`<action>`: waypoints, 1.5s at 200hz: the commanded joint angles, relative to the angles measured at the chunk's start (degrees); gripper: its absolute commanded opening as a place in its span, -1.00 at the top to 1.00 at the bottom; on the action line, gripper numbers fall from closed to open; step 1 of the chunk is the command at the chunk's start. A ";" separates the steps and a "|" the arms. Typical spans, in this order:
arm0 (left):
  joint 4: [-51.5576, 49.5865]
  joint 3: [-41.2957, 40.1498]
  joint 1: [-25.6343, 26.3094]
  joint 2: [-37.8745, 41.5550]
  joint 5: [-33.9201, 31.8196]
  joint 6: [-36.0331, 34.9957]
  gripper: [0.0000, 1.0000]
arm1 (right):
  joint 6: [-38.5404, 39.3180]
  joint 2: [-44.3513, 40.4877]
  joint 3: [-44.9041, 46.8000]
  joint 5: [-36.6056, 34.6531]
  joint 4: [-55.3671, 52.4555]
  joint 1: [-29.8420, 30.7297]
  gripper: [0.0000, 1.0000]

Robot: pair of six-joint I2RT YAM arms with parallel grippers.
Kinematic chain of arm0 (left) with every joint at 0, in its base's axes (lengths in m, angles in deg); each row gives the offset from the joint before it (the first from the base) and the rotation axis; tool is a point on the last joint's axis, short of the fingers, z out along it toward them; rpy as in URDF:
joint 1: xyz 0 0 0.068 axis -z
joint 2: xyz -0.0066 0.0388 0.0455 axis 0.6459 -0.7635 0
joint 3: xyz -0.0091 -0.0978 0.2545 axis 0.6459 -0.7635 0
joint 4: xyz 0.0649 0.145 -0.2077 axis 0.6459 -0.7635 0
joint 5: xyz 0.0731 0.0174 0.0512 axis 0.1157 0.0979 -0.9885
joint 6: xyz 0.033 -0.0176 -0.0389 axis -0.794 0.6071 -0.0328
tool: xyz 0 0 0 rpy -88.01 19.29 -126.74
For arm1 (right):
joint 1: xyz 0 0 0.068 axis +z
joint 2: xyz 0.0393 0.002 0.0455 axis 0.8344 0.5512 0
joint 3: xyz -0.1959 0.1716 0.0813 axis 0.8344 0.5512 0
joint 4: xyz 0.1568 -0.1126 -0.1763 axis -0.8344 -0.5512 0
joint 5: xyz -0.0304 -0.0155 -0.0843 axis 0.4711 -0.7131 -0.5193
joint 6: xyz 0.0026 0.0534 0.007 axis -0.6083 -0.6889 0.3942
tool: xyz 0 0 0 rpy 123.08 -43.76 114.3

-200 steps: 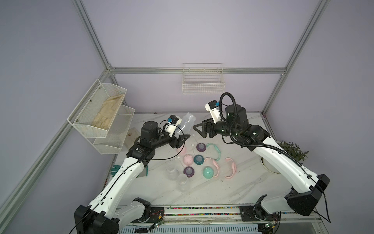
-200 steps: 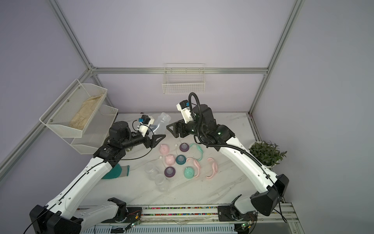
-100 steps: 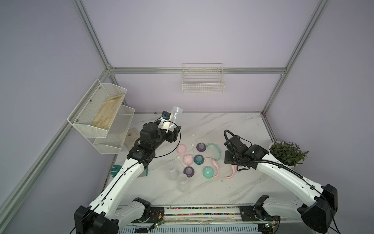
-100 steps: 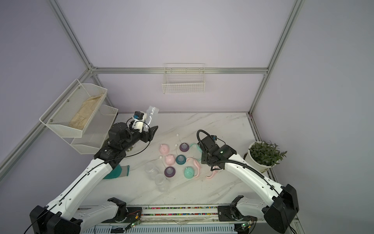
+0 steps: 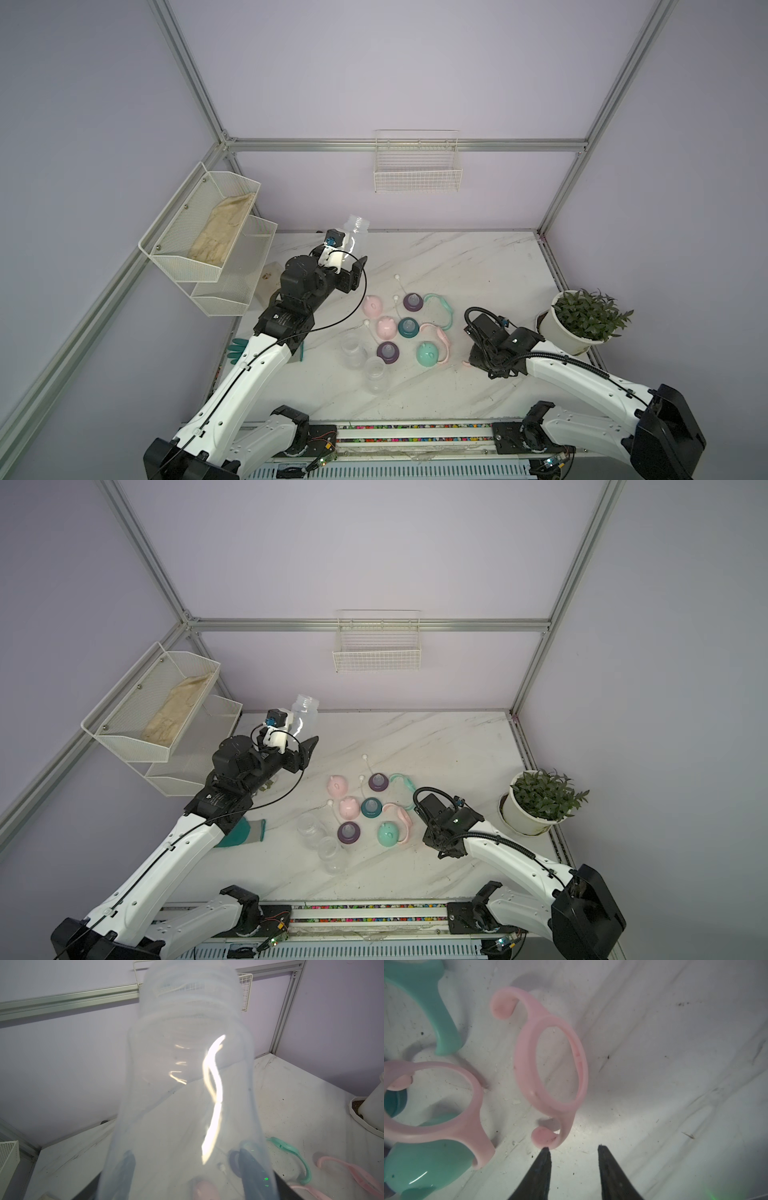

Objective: Assemble the baby bottles
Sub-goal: Pick up the handle at the center of the board.

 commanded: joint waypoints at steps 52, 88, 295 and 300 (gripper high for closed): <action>2.85 -1.70 -0.06 0.31 2.62 -1.37 1.00 | -8.65 -0.19 7.09 -1.11 15.58 0.10 0.25; 2.62 -1.71 -0.06 0.13 3.54 -1.35 1.00 | -8.95 3.26 7.89 -1.41 18.36 0.03 0.34; -8.84 6.20 10.36 -9.79 8.91 -6.03 1.00 | 33.42 13.62 -41.01 -1.75 13.36 -1.57 1.00; -8.91 6.43 10.60 -9.87 8.64 -5.94 1.00 | 33.56 14.92 -42.12 -0.64 13.71 -1.57 1.00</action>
